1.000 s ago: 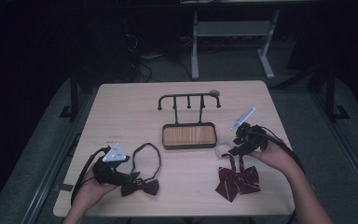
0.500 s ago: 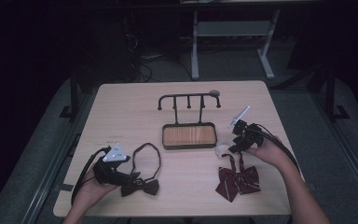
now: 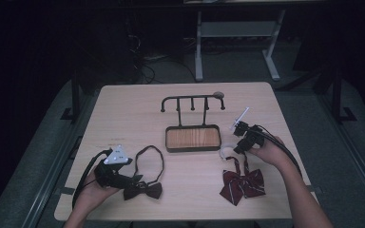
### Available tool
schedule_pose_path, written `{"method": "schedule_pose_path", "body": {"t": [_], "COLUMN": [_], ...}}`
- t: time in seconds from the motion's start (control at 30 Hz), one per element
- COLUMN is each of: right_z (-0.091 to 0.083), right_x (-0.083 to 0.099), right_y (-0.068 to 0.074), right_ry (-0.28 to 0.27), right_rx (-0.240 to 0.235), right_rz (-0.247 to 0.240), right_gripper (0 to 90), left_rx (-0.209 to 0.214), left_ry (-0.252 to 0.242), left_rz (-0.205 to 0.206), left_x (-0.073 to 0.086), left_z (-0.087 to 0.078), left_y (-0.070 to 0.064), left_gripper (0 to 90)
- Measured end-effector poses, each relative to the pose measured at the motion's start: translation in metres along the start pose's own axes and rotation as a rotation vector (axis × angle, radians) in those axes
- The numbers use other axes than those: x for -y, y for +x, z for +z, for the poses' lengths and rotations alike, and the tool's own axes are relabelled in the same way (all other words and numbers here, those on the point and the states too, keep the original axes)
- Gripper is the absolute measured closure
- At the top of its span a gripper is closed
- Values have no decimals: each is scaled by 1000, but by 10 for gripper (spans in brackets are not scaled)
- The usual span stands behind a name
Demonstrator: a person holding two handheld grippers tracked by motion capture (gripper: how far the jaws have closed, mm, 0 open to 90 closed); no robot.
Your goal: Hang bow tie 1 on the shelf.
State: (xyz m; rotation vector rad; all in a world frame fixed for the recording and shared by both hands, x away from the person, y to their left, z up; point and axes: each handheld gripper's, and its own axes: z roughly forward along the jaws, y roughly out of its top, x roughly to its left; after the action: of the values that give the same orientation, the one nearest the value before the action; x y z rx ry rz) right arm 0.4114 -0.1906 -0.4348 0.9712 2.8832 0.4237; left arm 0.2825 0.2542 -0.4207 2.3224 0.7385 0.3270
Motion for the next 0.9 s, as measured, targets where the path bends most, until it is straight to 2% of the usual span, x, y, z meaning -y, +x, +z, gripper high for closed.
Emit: {"method": "schedule_pose_path", "body": {"t": [0.63, 0.9], "right_z": [5, 5], "right_x": [0, -1], "right_y": [-3, -1], "right_ry": [27, 35], "right_rx": [-4, -10], "right_rz": [4, -11], "right_gripper": [760, 823], "left_rx": [-4, -6], "left_ry": [4, 1], "left_rz": [1, 1], "left_x": [0, 0], "left_z": [0, -1], "left_y": [0, 0], "left_gripper": [279, 279]}}
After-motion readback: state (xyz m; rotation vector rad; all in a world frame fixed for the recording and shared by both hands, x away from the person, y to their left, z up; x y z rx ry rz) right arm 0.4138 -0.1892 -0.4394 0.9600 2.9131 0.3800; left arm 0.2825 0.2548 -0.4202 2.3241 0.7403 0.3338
